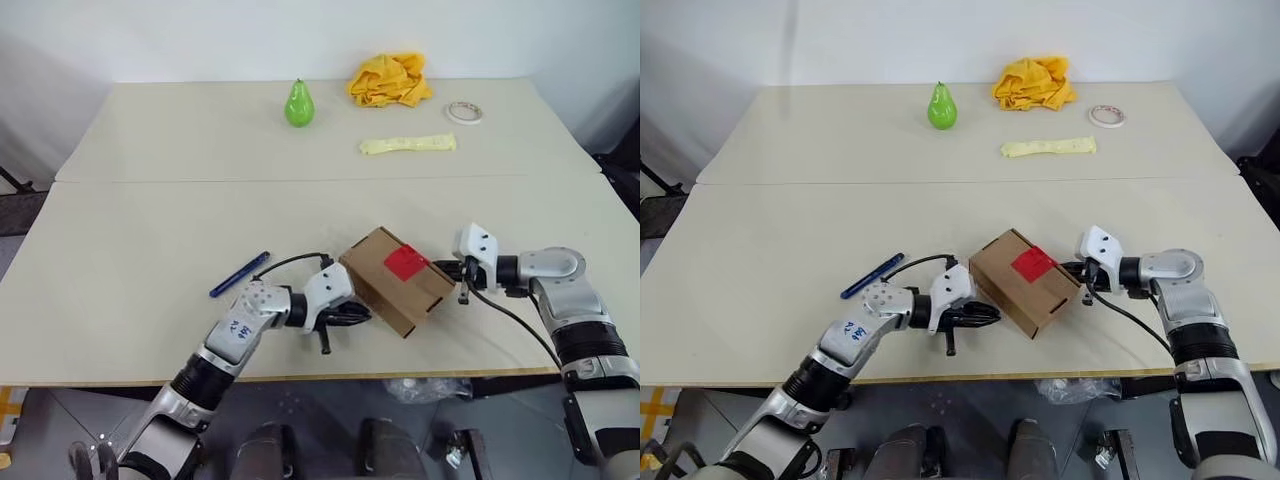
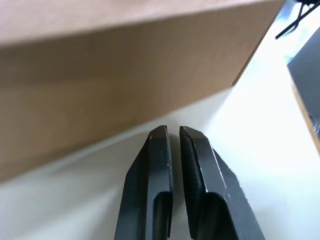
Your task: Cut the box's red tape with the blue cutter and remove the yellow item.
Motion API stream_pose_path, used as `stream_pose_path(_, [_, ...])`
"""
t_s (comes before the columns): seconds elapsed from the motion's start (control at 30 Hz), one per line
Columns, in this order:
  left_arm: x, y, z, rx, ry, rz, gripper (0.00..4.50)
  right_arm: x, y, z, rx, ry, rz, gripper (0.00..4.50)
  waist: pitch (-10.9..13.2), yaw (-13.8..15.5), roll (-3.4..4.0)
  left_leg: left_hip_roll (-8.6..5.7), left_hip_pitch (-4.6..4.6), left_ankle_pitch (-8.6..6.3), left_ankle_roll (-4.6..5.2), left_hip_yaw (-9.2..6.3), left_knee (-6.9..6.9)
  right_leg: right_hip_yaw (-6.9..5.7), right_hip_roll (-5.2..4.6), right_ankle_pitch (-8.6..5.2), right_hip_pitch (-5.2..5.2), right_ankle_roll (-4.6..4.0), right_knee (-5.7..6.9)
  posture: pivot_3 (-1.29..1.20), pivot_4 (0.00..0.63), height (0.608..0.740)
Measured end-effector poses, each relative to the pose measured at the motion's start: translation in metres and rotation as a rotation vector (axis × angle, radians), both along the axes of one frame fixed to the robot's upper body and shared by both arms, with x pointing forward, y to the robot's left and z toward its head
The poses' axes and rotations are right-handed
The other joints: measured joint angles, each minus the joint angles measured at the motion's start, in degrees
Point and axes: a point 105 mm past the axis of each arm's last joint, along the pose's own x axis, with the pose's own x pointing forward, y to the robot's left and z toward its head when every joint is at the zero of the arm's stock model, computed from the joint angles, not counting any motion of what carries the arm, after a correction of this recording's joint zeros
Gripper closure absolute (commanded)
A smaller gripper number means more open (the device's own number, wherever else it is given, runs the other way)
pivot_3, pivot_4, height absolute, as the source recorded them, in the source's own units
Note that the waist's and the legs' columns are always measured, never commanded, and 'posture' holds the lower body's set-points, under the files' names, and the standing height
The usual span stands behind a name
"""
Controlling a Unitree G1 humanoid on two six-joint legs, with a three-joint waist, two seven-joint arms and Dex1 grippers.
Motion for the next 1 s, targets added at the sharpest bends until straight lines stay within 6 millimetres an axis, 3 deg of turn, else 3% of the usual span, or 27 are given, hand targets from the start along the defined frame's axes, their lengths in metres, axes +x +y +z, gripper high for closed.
stream_pose_path(0.03, [-0.002, 0.009, 0.001, -0.004, 0.012, 0.020, 4.09, -0.001, -0.003, 0.002, 0.018, -0.005, -0.005, 4.50, 0.0, -0.1, 0.01, 0.01, 0.01, 0.00, 0.00, 0.01, -0.03, 0.03, 0.00, 0.00, -0.02, 0.00, 0.00, 0.00, 0.150, 0.740])
stream_pose_path(0.13, [-0.011, 0.048, 0.007, -0.024, 0.047, 0.105, 3.23, -0.010, -0.023, 0.019, 0.126, -0.009, -0.051, 3.94, 0.0, 0.0, 0.04, 0.04, 0.01, 0.00, 0.00, -0.04, -0.14, 0.03, 0.00, 0.00, -0.06, -0.01, 0.01, 0.00, 0.150, 0.740])
stream_pose_path(0.3, [-0.042, 0.127, 0.036, -0.135, 0.015, 0.257, 1.67, -0.053, -0.038, 0.057, 0.241, -0.075, -0.005, 2.23, 0.0, 0.1, 0.03, 0.12, 0.04, -0.07, 0.05, -0.04, -0.17, 0.01, -0.08, -0.01, 0.00, -0.02, -0.12, 0.00, 0.150, 0.740])
stream_pose_path(0.37, [-0.049, 0.158, 0.048, -0.164, -0.034, 0.328, 1.02, -0.070, -0.029, 0.061, 0.266, -0.081, 0.034, 1.51, 0.0, 0.1, 0.03, 0.14, 0.05, -0.09, 0.06, -0.04, -0.15, 0.00, -0.08, -0.02, 0.00, -0.04, -0.16, 0.00, 0.150, 0.740])
stream_pose_path(0.43, [-0.058, 0.215, 0.055, -0.119, -0.054, 0.484, 0.40, -0.095, -0.012, 0.064, 0.301, -0.070, 0.114, 0.82, 0.0, 0.1, 0.03, 0.15, 0.09, -0.13, 0.00, -0.05, -0.18, -0.04, -0.06, -0.09, -0.03, -0.16, -0.12, 0.00, 0.150, 0.740])
stream_pose_path(0.5, [-0.070, 0.263, 0.061, -0.073, -0.068, 0.616, 0.00, -0.107, 0.004, 0.075, 0.357, -0.131, 0.164, 0.08, 0.0, -0.2, 0.03, 0.14, 0.13, -0.21, -0.01, 0.02, -0.22, -0.02, -0.07, -0.09, -0.07, -0.18, -0.28, 0.00, 0.150, 0.740])
stream_pose_path(0.67, [-0.104, 0.331, 0.042, 0.015, 0.000, 0.792, 0.00, -0.128, 0.041, 0.090, 0.452, -0.162, 0.269, 0.03, 0.0, 0.0, -0.07, 0.33, 0.15, -0.44, -0.07, 0.06, -0.26, -0.04, -0.08, -0.11, -0.11, -0.25, -0.37, 0.00, 0.150, 0.740])
stream_pose_path(0.77, [-0.117, 0.350, 0.039, 0.033, 0.018, 0.847, 0.00, -0.131, 0.051, 0.090, 0.472, -0.155, 0.285, 0.03, -0.1, 0.6, -0.21, 0.33, 0.12, -0.54, -0.01, 0.06, -0.26, -0.17, -0.17, -0.11, -0.11, -0.26, -0.46, 0.00, 0.150, 0.740])
stream_pose_path(0.87, [-0.122, 0.349, 0.038, 0.060, 0.028, 0.829, 0.00, -0.131, 0.050, 0.088, 0.481, -0.157, 0.267, 0.03, -0.1, 1.0, -0.29, 0.30, 0.11, -0.59, 0.04, 0.11, -0.26, -0.18, -0.21, -0.11, -0.10, -0.26, -0.48, 0.00, 0.150, 0.740])
stream_pose_path(0.93, [-0.117, 0.342, 0.041, 0.057, 0.015, 0.813, 0.00, -0.133, 0.047, 0.081, 0.474, -0.138, 0.247, 0.03, -0.1, 1.4, -0.30, 0.31, 0.11, -0.62, 0.04, 0.12, -0.26, -0.26, -0.20, -0.11, -0.08, -0.26, -0.47, 0.00, 0.150, 0.740])
stream_pose_path(1.0, [-0.098, 0.321, 0.048, 0.028, -0.031, 0.749, 0.00, -0.134, 0.044, 0.080, 0.453, -0.143, 0.247, 0.03, -0.2, 1.8, -0.28, 0.28, 0.11, -0.60, 0.07, 0.12, -0.25, -0.25, -0.21, -0.11, -0.05, -0.25, -0.46, 0.00, 0.150, 0.740])
